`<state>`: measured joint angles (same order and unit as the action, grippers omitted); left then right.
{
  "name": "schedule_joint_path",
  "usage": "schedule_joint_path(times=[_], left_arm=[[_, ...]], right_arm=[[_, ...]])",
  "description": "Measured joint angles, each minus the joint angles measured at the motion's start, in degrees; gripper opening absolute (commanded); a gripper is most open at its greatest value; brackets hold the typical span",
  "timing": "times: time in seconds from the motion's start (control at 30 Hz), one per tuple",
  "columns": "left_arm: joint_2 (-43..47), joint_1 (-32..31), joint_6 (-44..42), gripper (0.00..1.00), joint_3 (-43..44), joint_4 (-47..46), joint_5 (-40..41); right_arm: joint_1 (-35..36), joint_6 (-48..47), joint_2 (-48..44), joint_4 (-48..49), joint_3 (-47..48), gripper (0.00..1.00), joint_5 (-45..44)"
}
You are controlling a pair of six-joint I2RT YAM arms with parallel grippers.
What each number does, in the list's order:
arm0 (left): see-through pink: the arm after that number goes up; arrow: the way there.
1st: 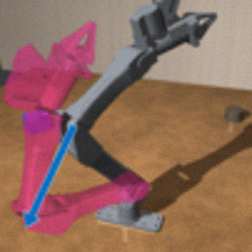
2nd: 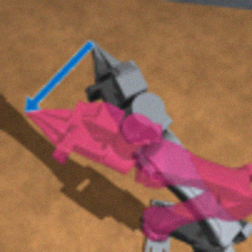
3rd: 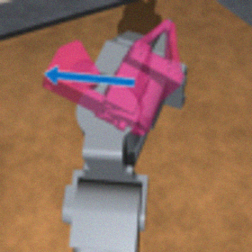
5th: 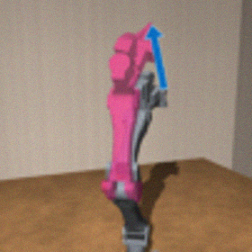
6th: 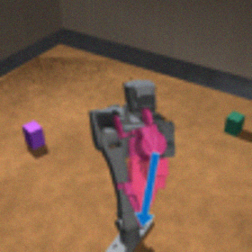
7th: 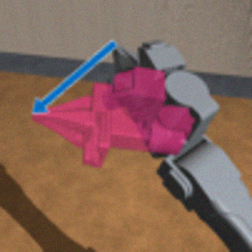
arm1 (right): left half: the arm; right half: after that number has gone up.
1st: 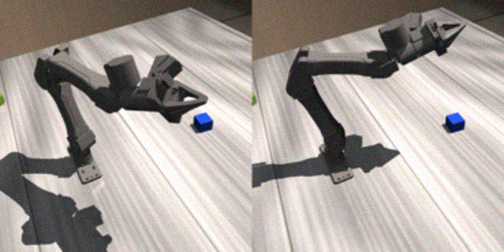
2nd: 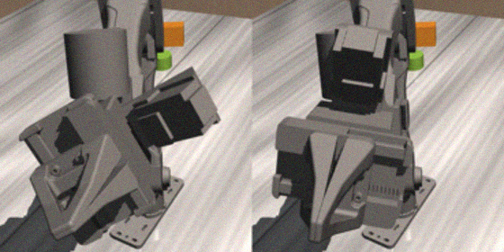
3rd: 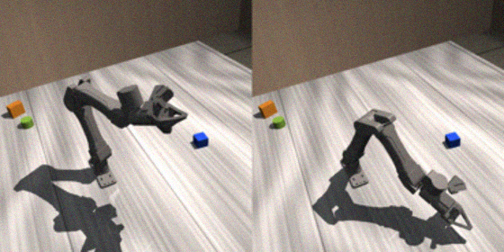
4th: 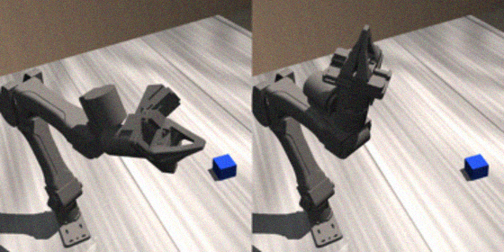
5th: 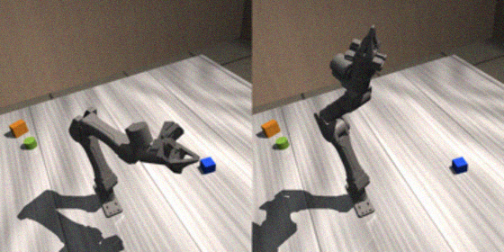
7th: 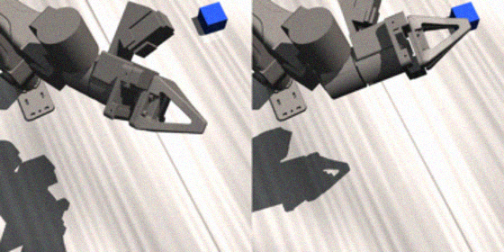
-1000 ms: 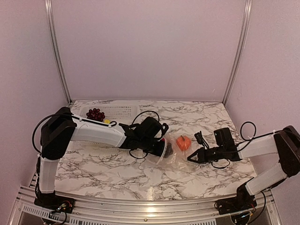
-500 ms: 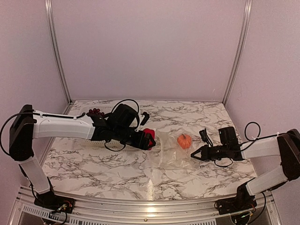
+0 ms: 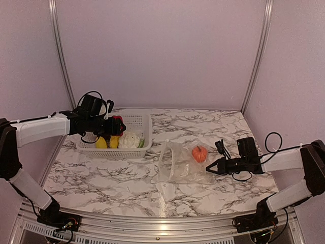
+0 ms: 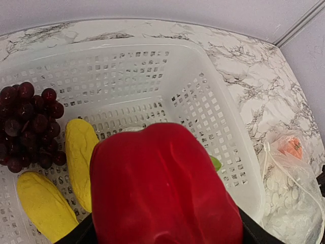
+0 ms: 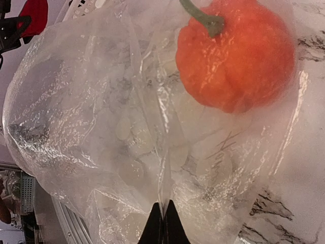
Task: Open the zip-top bag and remove the fake food
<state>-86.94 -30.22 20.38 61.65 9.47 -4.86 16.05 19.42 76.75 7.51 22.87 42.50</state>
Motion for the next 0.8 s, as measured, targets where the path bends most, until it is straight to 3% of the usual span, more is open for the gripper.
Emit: schedule_joint_path(times=[0.27, 0.4, 0.5, 0.6, 0.8], left_arm=[[-8.9, 4.0, -0.1, 0.78, 3.3, -1.2, 0.3], [-14.6, 4.0, 0.1, 0.86, 8.4, -2.7, 0.3], [-17.4, 4.1, 0.2, 0.98, 11.4, -3.4, 0.2], [-18.9, 4.4, 0.5, 0.99, 13.4, -3.6, -0.1], [-18.4, 4.5, 0.5, 0.99, 13.7, -3.7, 0.6]], right_arm=[[0.7, 0.0, 0.2, 0.2, 0.0, 0.0, 0.8], [2.1, -0.1, 0.7, 0.2, 0.5, 0.0, 0.7], [2.7, -0.5, 1.2, 0.1, 1.2, 0.25, 0.7], [2.9, -0.9, 1.1, -0.3, 1.6, 0.43, 0.6], [1.4, -1.5, -2.4, -2.5, 1.7, 0.55, 0.0]])
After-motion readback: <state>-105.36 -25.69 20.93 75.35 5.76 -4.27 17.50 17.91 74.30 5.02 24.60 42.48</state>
